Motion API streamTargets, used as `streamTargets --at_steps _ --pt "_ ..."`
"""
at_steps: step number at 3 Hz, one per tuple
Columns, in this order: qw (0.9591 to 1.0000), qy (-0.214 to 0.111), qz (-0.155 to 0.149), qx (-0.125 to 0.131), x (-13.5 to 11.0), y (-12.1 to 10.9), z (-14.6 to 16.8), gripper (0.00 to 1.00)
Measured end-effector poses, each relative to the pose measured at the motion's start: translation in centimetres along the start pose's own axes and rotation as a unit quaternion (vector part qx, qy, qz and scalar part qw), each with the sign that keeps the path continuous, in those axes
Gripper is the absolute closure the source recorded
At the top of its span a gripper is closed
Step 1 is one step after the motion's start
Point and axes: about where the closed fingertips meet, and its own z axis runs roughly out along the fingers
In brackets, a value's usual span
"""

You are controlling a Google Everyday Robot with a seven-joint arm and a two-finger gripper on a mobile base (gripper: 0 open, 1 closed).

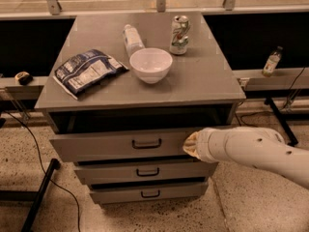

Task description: Close top drawer

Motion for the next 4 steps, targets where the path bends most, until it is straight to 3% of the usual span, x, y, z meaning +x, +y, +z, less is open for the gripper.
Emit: streamTargets --at_steps 3,4 --pt "0.9999 0.009 0.002 0.014 -0.1 -2.7 0.9 1.00" --pt "0.9999 0.008 0.002 0.013 -0.1 -2.5 0.7 1.00"
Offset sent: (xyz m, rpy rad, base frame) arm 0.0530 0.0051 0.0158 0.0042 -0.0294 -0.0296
